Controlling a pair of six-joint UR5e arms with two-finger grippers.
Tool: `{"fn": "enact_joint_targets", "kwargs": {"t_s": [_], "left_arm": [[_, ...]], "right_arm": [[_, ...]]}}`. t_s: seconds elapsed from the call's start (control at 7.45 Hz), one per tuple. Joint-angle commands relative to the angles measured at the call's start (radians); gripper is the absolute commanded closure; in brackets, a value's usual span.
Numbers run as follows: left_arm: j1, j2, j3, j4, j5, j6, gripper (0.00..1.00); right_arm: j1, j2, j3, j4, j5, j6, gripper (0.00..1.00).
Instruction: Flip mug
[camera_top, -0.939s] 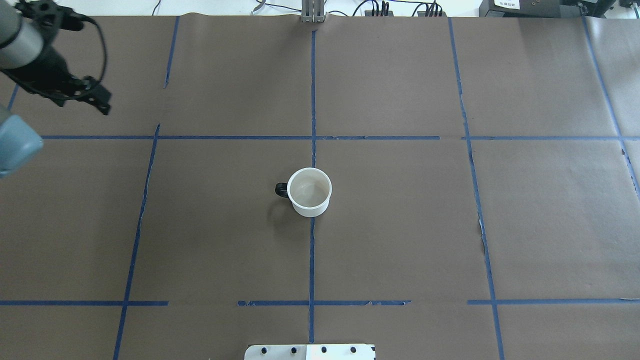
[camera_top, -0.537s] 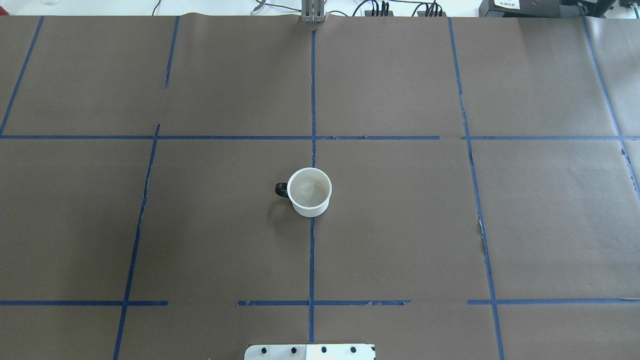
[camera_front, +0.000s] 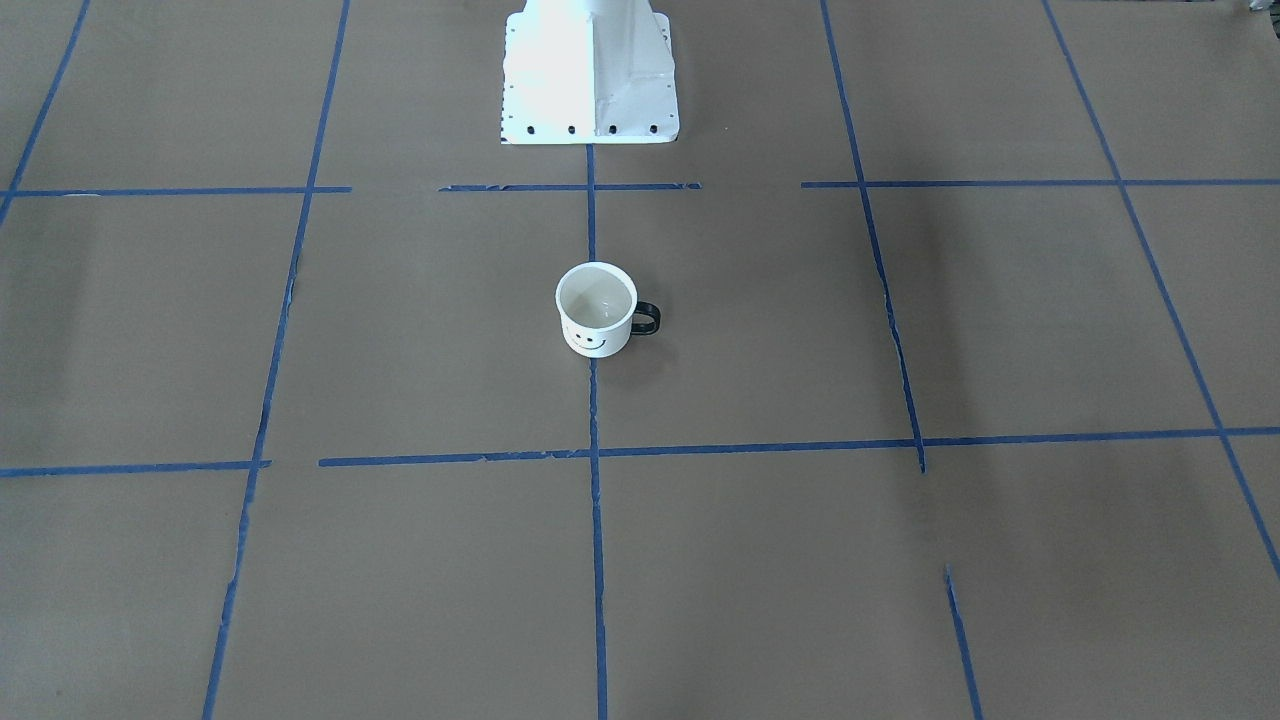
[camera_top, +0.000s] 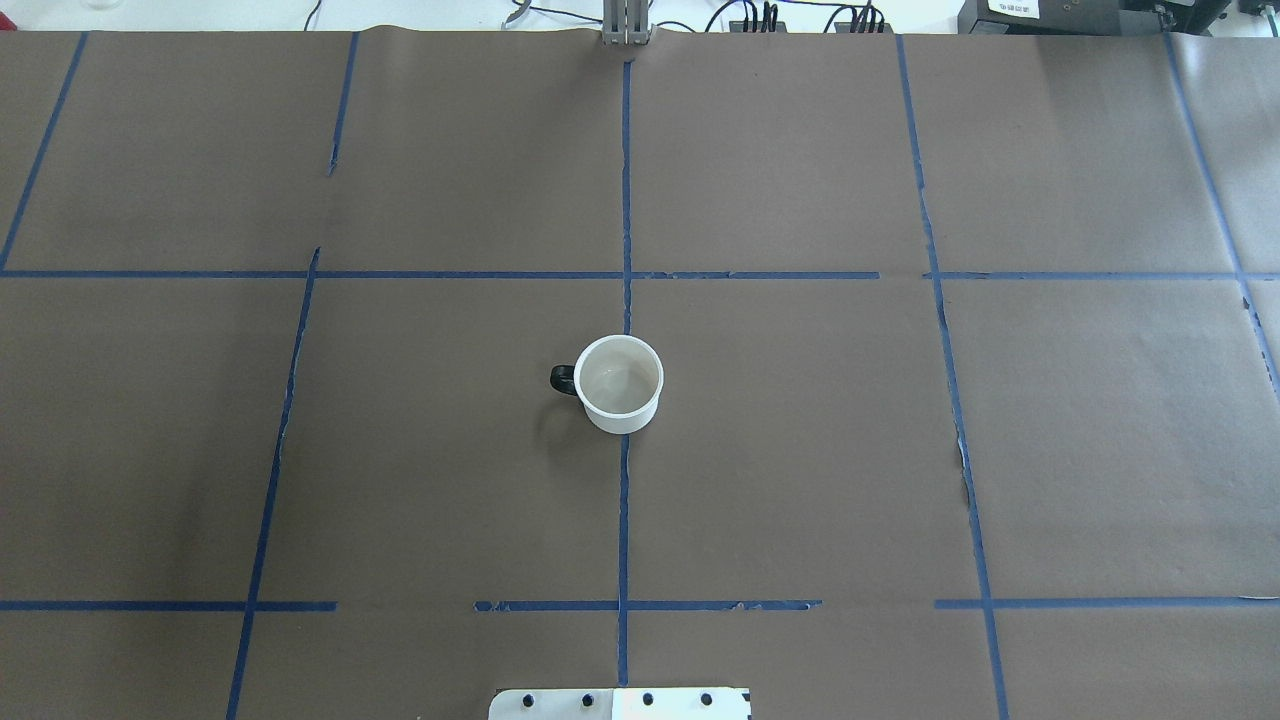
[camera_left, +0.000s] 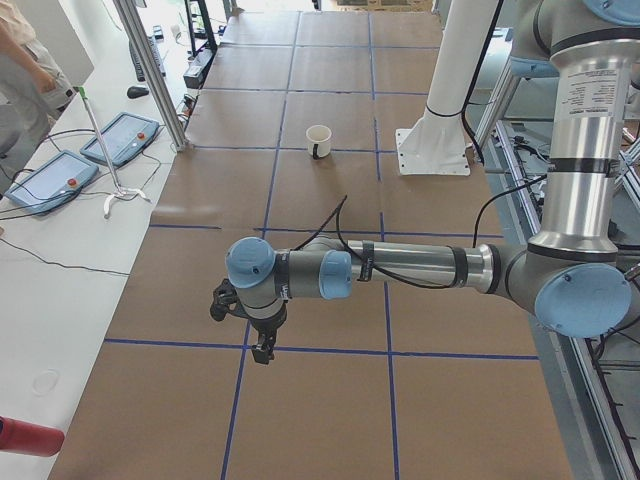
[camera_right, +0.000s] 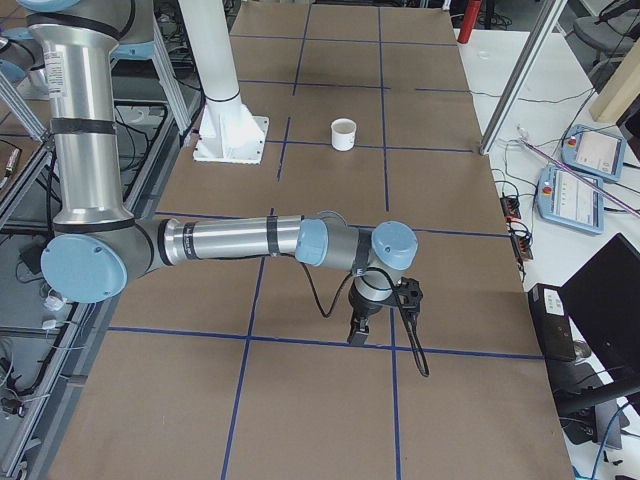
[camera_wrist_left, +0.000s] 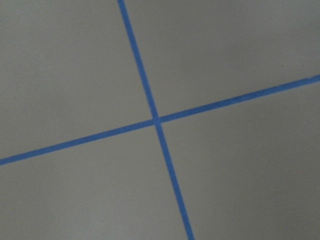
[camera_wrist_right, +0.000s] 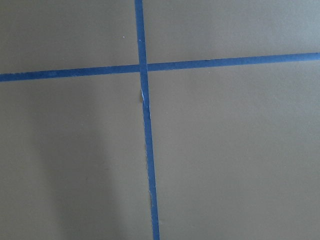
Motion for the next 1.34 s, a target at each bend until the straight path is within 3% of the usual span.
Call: {"fn": "enact_joint_targets", "kwargs": {"t_s": [0.0,1.21], "left_arm": [[-0.007,0.005,-0.003,-0.002,0.006,-0.024,0.00],[-0.009,0.003,-0.006,-0.042,0.006,-0.024,0.00]], "right_arm": [[0.000,0.000,0.000,0.000,0.000,0.000,0.00],[0.000,0.000,0.000,0.000,0.000,0.000,0.00]]}}
